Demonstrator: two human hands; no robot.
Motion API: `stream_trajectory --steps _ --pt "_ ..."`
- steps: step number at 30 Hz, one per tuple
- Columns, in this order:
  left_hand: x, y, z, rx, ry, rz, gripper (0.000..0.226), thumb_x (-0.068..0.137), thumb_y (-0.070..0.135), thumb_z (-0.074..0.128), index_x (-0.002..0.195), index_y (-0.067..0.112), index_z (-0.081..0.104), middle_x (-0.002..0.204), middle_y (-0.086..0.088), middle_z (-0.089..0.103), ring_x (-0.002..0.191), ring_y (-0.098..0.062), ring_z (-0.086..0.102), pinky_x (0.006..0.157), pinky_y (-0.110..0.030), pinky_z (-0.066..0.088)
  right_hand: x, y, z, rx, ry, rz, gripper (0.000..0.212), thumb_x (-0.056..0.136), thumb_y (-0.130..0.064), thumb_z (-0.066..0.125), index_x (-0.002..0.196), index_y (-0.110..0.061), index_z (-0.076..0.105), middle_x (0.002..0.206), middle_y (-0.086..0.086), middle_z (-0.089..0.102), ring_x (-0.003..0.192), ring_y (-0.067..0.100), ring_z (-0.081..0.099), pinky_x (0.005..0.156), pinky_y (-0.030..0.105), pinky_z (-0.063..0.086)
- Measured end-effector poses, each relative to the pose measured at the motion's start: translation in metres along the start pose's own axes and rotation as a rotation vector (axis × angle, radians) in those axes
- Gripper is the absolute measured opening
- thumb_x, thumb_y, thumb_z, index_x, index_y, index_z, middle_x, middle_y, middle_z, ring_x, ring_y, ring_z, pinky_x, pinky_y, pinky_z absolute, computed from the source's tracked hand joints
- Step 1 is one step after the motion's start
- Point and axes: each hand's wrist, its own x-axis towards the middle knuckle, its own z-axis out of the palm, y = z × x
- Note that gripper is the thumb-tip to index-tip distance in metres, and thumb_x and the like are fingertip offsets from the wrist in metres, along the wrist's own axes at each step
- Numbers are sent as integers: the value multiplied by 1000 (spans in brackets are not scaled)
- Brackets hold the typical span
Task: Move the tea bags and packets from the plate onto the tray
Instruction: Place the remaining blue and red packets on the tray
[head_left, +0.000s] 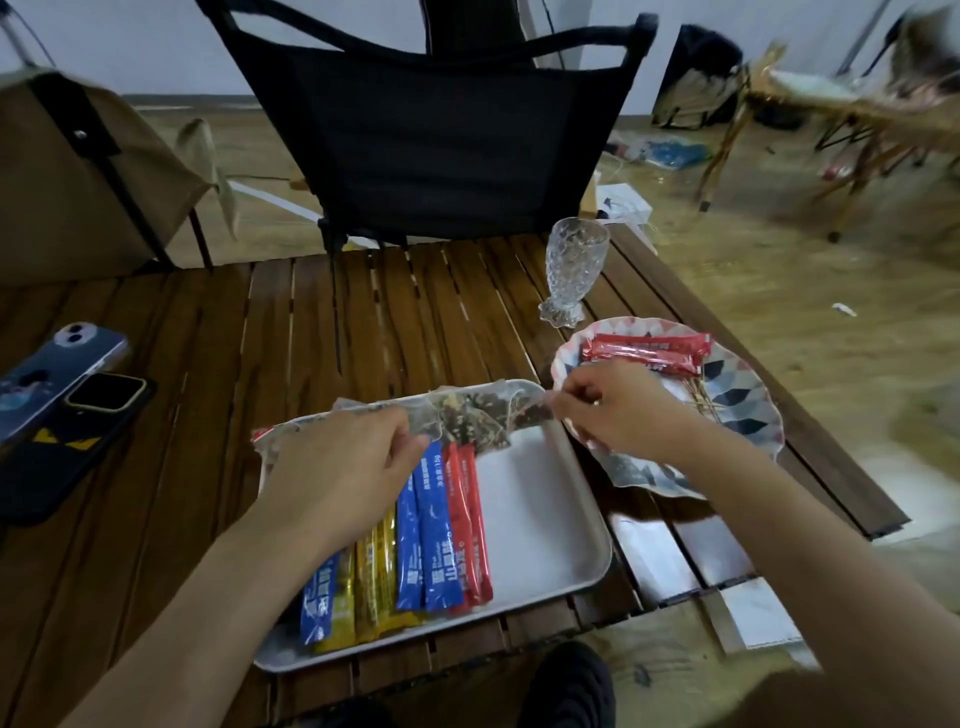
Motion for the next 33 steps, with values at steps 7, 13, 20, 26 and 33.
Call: stream_trajectory --steps 7,13,20,26,33 --pt "6 -7 2 -42 28 7 33 97 61 43 82 33 50 74 13 62 68 0 61 60 -29 56 26 81 -7 -215 403 131 15 96 -18 57 102 -13 69 110 11 66 98 28 62 85 38 52" --pt "7 -6 0 -41 26 9 33 94 63 43 83 33 50 75 15 61 68 2 60 55 -20 47 32 102 -4 -347 341 174 36 96 -20 56 132 -16 59 132 8 60 121 31 52 104 46 43" --pt "6 -7 -2 -49 13 1 30 95 58 48 82 32 50 71 12 62 66 2 61 53 -17 49 32 105 -9 -382 250 242 41 96 -40 58 135 -26 59 134 11 55 121 33 49 104 45 40" --pt "4 -10 -3 -53 31 5 30 96 58 48 81 32 50 69 12 62 64 2 61 53 -17 48 28 109 -6 -357 387 159 30 102 -31 47 116 -15 69 112 9 62 93 25 55 83 39 47" --pt "2 -14 -10 -66 51 6 29 98 55 47 81 32 52 70 12 62 63 0 61 53 -18 46 19 81 -22 -66 518 198 32 105 -31 43 110 -13 69 83 0 63 60 6 51 51 19 33"
